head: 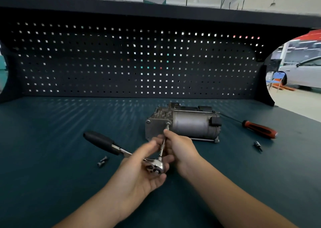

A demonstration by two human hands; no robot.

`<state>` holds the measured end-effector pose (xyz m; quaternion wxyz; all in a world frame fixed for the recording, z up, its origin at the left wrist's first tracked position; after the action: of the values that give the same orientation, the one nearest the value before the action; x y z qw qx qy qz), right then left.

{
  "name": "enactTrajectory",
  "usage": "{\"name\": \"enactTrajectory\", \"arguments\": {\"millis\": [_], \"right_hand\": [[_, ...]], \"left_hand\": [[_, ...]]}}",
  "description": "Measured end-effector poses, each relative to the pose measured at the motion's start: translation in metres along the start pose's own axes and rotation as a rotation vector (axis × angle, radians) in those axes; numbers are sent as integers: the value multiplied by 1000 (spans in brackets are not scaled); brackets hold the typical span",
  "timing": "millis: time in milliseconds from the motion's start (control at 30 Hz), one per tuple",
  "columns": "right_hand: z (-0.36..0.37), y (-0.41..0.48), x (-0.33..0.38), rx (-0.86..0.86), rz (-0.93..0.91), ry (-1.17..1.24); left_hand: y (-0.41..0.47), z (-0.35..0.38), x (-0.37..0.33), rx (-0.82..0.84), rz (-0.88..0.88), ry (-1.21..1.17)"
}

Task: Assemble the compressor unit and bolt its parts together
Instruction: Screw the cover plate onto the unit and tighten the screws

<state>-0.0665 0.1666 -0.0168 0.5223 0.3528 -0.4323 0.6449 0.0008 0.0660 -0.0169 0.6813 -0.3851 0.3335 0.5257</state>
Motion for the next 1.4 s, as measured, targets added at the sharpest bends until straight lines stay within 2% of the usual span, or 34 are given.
{"name": "enactTrajectory", "arguments": {"millis": [67,167,200,333,433,467,533,700,733,767,833,900,967,1033,1100,1167,1200,1267,1333,1400], "right_hand": [[1,1,-1,-16,-21,-52],[2,6,-2,-97,-113,-99],[3,7,-2,-125,-139,-113],[5,8,-2,-155,-116,-89],[2,12,2,-82,-53,-35],[0,12,3,-69,-45,-43],[-4,17,2,-78,-77,-86],[-2,17,-1,0,-61,-74],[-2,17,0,25,-52,-64],[-2,18,-1,41,-50,-65],[-4,20,-2,57,-52,-86],[-5,21,-3,39,-67,-111],[-6,20,-4,-4,-89,-110],[-7,19,-6,-52,-126,-76],[-6,17,-7,-82,-172,-68],[-3,16,-9,-78,-160,-46],[-3,17,-10,-59,-130,-15],[0,18,-9,-27,-72,61],[2,17,-7,-4,-32,134],[0,16,-5,-4,-14,130]], "left_hand": [[8,5,3,-155,130,162],[15,7,-3,-285,272,375],[16,6,-5,-310,330,528],[13,7,-11,-402,658,1410],[13,14,-7,-385,702,1695],[14,14,-4,-360,672,1678],[12,15,-1,-272,569,1372],[9,6,-1,-146,66,-1],[9,4,-3,-121,8,-184],[10,2,-6,-107,-21,-259],[13,2,-7,-119,12,-118],[16,1,-4,-206,175,294],[16,0,-1,-277,418,865],[16,3,4,-311,600,1319],[17,7,12,-368,704,1664],[18,11,20,-378,707,1868],[18,11,20,-369,685,1879],[21,5,16,-331,634,1718],[20,2,14,-240,552,1316],[18,8,14,-146,328,708]]}}
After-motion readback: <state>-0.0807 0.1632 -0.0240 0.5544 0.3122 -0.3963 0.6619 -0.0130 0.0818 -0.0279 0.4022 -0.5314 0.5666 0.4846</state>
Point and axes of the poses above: each hand's wrist, its own y-axis towards the middle knuckle, its own z-axis out of the palm, x = y × z, the point moved 1 cm from there along y, towards the middle knuckle, and after that the axes turned 4 degrees about y, right-handed, at the moved point
